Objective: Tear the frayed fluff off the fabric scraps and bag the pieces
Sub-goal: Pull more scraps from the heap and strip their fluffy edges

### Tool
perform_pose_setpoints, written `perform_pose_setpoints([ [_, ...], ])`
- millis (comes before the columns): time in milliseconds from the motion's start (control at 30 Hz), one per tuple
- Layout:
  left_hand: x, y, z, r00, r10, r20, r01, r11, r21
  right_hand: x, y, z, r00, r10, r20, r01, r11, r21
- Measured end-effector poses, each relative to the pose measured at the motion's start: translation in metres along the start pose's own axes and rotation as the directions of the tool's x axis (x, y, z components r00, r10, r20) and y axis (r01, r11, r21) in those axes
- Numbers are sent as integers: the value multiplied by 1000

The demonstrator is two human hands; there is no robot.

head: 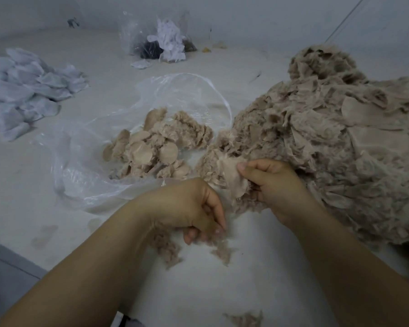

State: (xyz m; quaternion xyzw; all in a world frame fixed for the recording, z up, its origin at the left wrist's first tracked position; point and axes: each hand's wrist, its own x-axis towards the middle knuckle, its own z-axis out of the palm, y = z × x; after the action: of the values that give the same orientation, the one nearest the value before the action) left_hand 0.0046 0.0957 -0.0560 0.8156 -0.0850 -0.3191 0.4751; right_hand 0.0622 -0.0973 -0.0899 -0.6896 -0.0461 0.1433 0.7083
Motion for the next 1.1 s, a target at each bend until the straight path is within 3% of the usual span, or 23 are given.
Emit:
perform_pose_setpoints([
  [67,4,3,3,998,-22,-53,21,1000,-18,-2,-1,2,1000,-1,3,1,1000,-14],
  [200,17,7,10,945,-35,-324,10,997,-78,-5,-2,2,1000,7,16,-7,1000,-3],
  [267,21,7,15,934,-21,-358,-28,991,-132,-6,-3,1,999,6,37,-6,1000,10],
  [500,14,3,5,981,-37,-188,-8,972,-236,-5,-3,0,999,-1,35,0,1000,27],
  [700,24,9,11,906,-14,-423,-130,942,-309,-6,-6,3,1000,19,14,-19,1000,10],
  [867,25,9,13,952,-14,-305,-116,907,-405,-8,-8,2,1000,5,16,-6,1000,29],
  [1100,29,5,8,932,-37,-360,-113,915,-387,-8,-8,3,999,37,10,-37,999,26],
])
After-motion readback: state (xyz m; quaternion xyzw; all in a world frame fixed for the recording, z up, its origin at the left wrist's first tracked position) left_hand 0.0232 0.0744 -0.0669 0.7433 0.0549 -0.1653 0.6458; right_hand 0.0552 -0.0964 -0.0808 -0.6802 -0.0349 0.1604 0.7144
